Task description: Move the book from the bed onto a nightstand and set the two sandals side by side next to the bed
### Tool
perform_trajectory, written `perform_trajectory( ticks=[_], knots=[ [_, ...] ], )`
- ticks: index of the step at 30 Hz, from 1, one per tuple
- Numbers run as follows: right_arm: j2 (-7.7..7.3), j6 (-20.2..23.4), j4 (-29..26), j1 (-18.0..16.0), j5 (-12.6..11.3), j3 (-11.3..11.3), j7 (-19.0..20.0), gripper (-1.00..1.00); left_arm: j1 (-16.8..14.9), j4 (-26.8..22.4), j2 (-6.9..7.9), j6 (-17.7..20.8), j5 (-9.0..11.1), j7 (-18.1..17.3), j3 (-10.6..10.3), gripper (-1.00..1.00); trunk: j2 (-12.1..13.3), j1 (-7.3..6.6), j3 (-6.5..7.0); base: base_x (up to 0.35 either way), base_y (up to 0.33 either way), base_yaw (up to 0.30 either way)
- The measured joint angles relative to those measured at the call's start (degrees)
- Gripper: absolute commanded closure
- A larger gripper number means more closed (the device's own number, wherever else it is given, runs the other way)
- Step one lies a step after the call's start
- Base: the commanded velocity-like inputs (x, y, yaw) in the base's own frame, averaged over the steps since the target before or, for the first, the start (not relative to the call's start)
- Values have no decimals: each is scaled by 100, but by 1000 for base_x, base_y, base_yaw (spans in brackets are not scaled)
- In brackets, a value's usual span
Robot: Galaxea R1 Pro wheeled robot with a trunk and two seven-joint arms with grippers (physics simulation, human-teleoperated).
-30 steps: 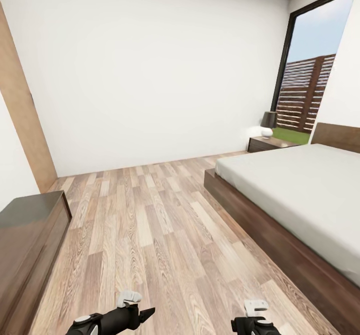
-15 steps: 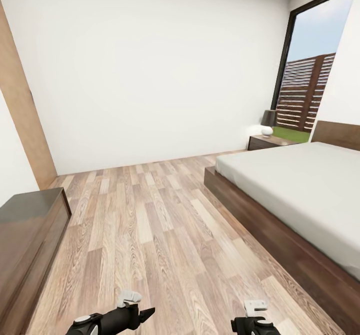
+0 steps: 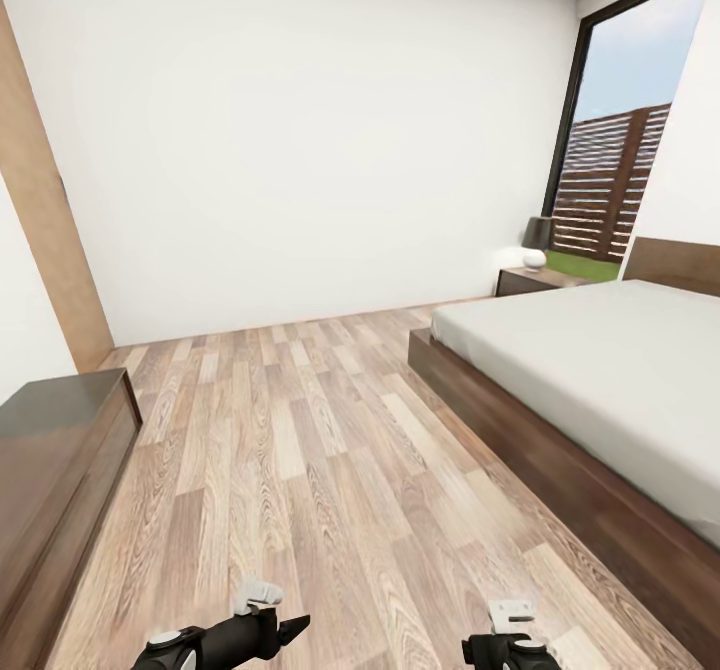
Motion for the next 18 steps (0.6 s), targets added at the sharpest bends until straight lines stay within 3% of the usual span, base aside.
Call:
perform_trajectory(
  ticks=[10,18],
  knots=[
    [-1,-6,8,0,-5,-7,0,-100,0,-4,-9,-8,8,-8,-1,-100,-401,220,-180,0,0,0],
    [0,-7,9,1,-9,-5,0,-100,-41,-148,-198,5,64,-13,-2,-100,-722,395,-323,0,0,0]
  ],
)
